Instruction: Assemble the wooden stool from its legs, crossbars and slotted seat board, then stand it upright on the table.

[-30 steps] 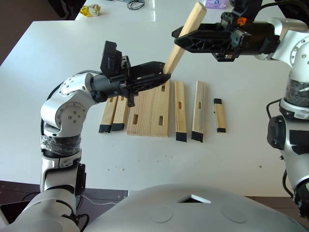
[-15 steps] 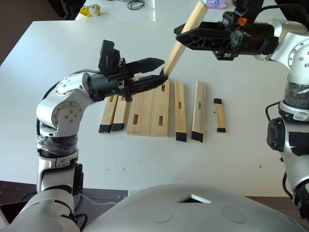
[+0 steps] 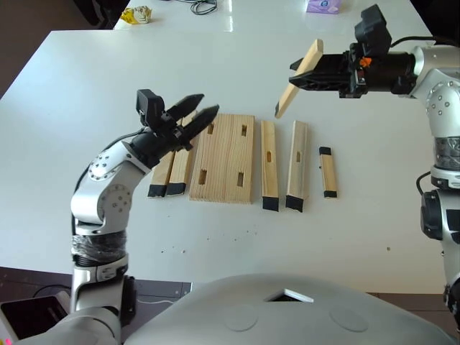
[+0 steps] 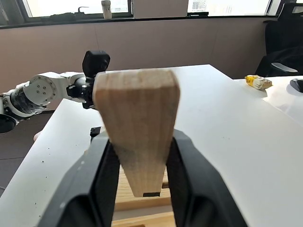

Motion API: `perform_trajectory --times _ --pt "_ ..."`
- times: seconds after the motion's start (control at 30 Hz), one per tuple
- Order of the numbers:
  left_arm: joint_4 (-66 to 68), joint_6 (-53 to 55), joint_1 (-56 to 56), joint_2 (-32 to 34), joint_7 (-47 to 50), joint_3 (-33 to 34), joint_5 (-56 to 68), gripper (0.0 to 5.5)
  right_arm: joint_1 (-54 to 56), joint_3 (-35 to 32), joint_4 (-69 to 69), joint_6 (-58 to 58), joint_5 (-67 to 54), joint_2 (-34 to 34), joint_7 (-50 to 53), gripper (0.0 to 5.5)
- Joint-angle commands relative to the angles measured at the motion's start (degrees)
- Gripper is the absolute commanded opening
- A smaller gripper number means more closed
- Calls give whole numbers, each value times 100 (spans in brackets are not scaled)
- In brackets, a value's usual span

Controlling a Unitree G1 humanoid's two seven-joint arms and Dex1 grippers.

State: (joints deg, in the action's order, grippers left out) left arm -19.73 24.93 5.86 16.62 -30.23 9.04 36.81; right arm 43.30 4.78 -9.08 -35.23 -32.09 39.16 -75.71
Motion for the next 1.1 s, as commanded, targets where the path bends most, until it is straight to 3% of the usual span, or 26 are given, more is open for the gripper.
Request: perform_trajectory --times 0.03,0.13,0.3,0.5,0.87,1.1 --pt "-769 -850 -85 -2023 2663 -216 -951 266 -49 461 -494 1039 706 408 -946 132" --pt "-376 -1021 395 -2473 3383 -204 -1366 266 -355 527 -516 1545 938 568 -1200 132" --pt "380 -1106 1042 -2550 3879 -569 -1942 266 -1069 414 -749 2253 1318 556 -980 132" --pt "533 -1256 858 -2554 4221 -986 -2400 266 -1594 241 -355 2216 1238 436 -697 132" --pt "862 -1047 880 -2847 4536 -470 -1266 266 -2080 -164 -201 2158 1096 118 -73 132" --pt "915 -877 875 -2748 4511 -600 -953 266 -2490 -388 -10 2077 964 -111 335 132"
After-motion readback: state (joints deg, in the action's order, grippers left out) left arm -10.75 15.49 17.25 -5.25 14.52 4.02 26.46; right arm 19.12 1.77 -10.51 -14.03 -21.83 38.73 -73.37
